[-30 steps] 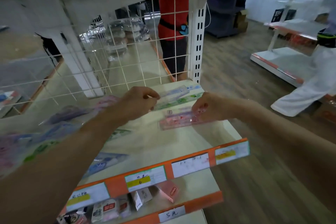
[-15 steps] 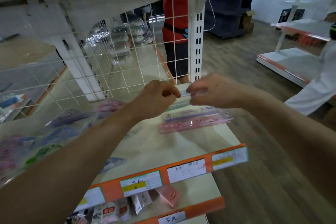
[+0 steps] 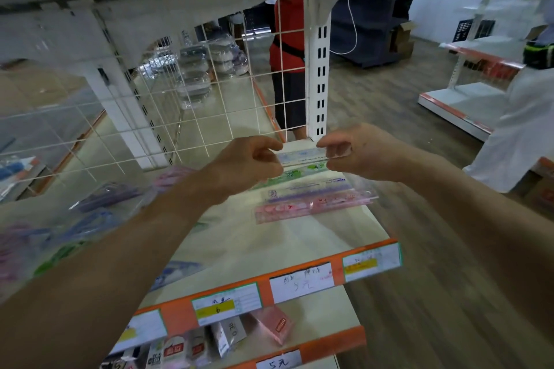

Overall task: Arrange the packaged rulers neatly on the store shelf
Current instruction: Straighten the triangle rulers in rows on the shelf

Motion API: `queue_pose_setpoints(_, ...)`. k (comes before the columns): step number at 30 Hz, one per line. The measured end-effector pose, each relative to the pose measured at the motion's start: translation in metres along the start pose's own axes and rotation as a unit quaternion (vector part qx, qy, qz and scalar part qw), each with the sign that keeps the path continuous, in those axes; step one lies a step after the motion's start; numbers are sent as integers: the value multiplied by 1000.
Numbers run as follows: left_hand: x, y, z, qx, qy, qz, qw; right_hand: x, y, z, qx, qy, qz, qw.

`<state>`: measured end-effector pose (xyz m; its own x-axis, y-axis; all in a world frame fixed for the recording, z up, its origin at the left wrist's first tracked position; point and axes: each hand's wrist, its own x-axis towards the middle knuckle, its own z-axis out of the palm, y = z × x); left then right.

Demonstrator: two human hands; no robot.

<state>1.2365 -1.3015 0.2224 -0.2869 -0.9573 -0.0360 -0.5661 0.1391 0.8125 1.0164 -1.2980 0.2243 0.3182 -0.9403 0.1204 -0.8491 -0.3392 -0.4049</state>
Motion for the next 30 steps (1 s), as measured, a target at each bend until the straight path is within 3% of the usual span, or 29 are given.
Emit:
queue_pose_setpoints(4, -2, -2, 2, 99, 63, 74, 990, 3, -1, 3, -26, 27, 5, 999)
queue_pose_setpoints(9, -1, -9, 6, 120, 100, 108, 982, 2, -8, 8, -56, 27, -8, 998)
queue_pose_setpoints(12, -1, -11, 8, 139, 105, 116, 978, 2, -13, 11, -135, 52, -43, 988)
queue_pose_setpoints(17, -1, -24, -5, 217, 85, 69, 970, 8, -8, 12, -237, -2, -13, 971)
queue_pose_setpoints(24, -9, -39, -16, 251, 69, 20, 965, 21, -8, 28, -210, -97, 15, 973)
queue_pose_setpoints(30, -11, -39, -21, 260, 57, -17, 964, 33, -10, 35, -208, -134, 34, 968)
